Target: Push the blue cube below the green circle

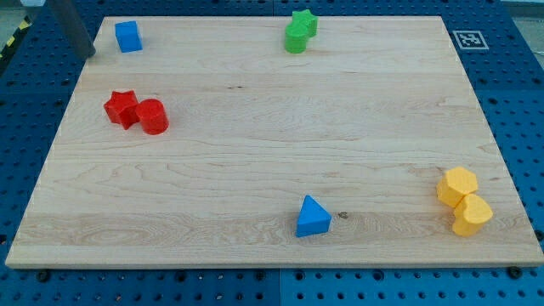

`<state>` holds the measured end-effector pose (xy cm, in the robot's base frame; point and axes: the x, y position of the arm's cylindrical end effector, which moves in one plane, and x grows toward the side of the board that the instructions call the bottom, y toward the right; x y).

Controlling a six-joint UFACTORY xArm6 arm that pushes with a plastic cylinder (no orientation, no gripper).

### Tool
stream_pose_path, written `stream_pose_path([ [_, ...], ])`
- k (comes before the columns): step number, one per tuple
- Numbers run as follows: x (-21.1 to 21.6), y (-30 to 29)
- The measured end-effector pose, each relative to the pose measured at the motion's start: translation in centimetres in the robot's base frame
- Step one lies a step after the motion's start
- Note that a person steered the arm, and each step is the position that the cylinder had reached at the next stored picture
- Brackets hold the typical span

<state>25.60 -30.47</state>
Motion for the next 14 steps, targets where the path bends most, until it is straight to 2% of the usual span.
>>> stream_pose_path([
  [1,-5.4,0.6],
  [2,-5.4,0.6],
  [5,-2.1,8.5],
  [6,-2.0,7.5],
  [7,-2.0,1.7],
  [9,-1.8,1.7],
  [10,0.1,2.7],
  [12,1.1,6.2],
  [14,1.8,14.0],
])
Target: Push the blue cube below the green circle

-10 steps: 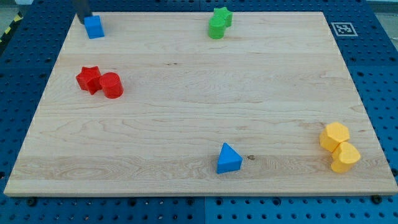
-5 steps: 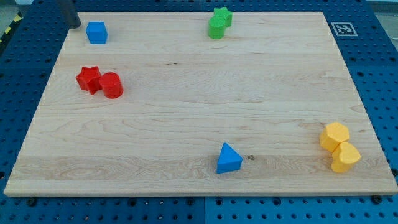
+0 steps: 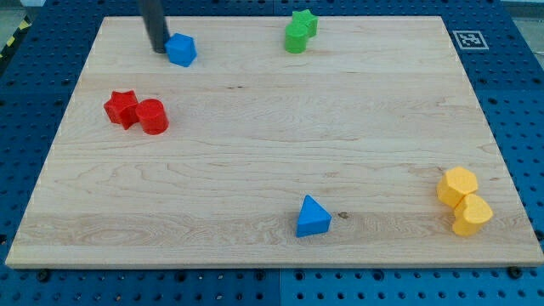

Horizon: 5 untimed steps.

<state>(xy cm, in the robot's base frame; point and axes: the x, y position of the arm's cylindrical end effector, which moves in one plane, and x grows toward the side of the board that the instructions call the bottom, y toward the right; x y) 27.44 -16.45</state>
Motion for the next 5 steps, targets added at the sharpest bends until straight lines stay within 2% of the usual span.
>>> stream_pose_path([
  [3,5.6,14.3],
  [5,19.7,13.3],
])
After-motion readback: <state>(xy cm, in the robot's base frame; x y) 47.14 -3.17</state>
